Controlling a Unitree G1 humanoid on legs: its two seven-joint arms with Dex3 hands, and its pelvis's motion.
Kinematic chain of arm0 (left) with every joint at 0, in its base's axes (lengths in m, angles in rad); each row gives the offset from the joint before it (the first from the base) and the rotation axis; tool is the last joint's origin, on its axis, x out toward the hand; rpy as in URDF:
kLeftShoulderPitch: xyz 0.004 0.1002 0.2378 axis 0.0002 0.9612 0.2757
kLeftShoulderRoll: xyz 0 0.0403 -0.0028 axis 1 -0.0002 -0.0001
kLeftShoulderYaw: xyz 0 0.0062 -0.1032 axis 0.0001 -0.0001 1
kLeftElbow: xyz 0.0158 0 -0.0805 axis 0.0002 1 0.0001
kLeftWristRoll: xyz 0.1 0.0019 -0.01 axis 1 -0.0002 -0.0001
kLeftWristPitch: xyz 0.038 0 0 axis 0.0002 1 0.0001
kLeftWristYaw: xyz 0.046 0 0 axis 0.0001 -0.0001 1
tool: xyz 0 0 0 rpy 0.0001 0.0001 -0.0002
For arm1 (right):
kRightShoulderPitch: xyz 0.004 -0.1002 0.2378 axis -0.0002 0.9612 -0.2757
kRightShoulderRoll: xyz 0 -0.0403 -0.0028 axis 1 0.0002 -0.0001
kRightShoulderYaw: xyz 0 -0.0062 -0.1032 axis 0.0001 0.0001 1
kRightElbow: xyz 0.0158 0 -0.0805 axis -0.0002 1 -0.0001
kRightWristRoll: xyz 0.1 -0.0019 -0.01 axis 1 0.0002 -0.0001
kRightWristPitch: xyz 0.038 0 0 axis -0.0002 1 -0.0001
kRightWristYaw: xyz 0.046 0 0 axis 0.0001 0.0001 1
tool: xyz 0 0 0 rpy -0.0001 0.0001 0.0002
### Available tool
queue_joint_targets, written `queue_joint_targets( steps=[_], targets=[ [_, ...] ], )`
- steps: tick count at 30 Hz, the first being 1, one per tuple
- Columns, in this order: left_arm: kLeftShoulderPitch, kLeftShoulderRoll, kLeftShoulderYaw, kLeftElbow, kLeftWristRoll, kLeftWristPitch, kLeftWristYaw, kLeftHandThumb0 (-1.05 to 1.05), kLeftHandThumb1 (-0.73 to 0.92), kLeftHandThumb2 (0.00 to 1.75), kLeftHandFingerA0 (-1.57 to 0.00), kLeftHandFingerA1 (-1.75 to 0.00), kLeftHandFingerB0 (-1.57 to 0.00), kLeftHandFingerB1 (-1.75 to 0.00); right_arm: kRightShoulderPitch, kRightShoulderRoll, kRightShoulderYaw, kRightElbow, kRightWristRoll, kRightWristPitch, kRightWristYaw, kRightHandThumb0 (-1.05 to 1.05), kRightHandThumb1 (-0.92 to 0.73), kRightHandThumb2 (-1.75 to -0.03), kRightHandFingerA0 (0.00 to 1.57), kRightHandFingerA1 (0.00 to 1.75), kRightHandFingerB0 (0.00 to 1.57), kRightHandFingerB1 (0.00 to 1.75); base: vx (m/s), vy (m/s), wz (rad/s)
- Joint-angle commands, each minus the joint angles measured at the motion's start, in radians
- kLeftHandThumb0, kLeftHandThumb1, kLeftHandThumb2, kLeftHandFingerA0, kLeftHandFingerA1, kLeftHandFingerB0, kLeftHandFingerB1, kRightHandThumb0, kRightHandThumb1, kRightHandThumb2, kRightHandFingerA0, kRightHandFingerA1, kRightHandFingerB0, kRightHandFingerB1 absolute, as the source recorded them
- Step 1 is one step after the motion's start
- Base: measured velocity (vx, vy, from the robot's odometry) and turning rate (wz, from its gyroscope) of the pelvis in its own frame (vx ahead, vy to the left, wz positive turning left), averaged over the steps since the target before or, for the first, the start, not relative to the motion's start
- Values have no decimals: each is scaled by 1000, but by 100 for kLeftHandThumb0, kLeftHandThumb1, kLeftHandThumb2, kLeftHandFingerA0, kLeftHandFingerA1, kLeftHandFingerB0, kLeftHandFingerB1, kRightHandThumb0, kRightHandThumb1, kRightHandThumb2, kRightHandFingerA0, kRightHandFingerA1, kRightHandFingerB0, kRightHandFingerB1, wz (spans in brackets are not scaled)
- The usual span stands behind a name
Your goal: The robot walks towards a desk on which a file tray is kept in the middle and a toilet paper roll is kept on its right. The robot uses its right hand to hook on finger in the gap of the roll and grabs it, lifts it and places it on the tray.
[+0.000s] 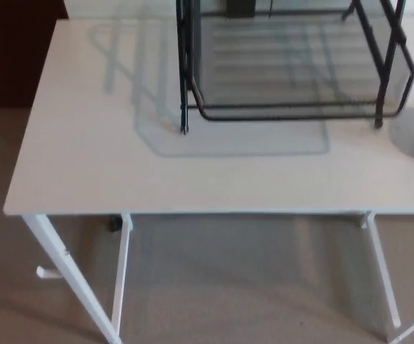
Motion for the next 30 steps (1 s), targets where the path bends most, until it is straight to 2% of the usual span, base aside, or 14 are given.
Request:
queue_joint_targets(
  steps=[1,4,5,7,9,14,15,16,17,18,19,25,29,30],
  targets=[
    [24,6,9,-64,-30,17,-19,-90,79,64,-33,-80,-9,-62,-88,-102,-48,34,52,9,-47,-57,-49,-80,5,54,0,10,0,0,0],
    [20,5,24,-40,-43,13,-25,-89,79,64,-32,-79,-7,-60,-71,-77,-42,-31,50,16,-55,-57,-57,-57,5,54,0,15,45,-42,5],
    [17,8,26,-31,-40,13,-18,-86,59,104,-33,-72,-6,-57,-76,-64,-42,-12,58,14,-50,-58,-45,-79,2,51,0,13,59,-135,2],
    [26,12,18,-43,-28,5,-10,-91,63,106,-39,-74,-9,-58,-75,-35,-47,-2,74,15,-51,-41,-57,-57,7,53,0,22,77,-181,13],
    [33,15,29,-64,-40,19,-9,-93,64,106,-40,-75,-10,-58,-18,-4,-20,-71,59,11,-36,-50,-44,-78,5,54,0,16,46,-201,19],
    [-14,34,42,-70,-44,27,1,-92,61,108,-36,-78,-7,-63,-46,18,22,-45,43,-14,-39,-46,-53,-56,15,56,0,26,79,-319,4],
    [-19,36,41,-73,-42,26,0,-92,61,108,-36,-78,-7,-63,-54,15,30,-42,39,-18,-39,-46,-53,-56,15,56,0,26,90,-153,-5],
    [-29,38,35,-77,-36,23,-1,-96,84,65,-33,-90,-6,-71,-75,-1,53,-34,17,-50,-40,-58,-40,-79,12,57,0,19,114,-127,2],
    [-33,39,32,-81,-34,18,-4,-97,60,109,-35,-80,-8,-66,-88,-11,66,-37,5,-71,-41,-57,-55,-57,15,56,0,14,97,-91,-2],
    [-36,38,32,-90,-35,18,-6,-99,60,107,-36,-83,-13,-70,-97,-19,77,-53,-3,-90,-51,-55,-55,-57,18,58,0,23,117,-54,-6],
    [-40,39,32,-93,-37,21,-11,-102,82,64,-27,-93,-4,-76,-109,-27,84,-71,-10,-101,-66,-57,-51,-59,21,61,1,29,111,-10,-3],
    [-87,45,41,-66,-44,37,-11,-100,82,64,-19,-96,0,-80,-276,-94,101,-29,8,-72,-74,-80,-44,-54,12,82,0,74,77,101,-10],
    [-88,38,43,-60,-46,37,-6,-99,82,64,-25,-89,-1,-71,-310,-104,137,-119,-17,-61,-87,-88,-30,-77,25,88,11,82,96,257,1],
    [-86,37,42,-62,-46,40,-4,-95,61,106,-29,-77,-7,-62,-309,-108,144,-145,-19,-55,-79,-90,-31,-77,26,95,15,86,1,182,8]
  ],
)
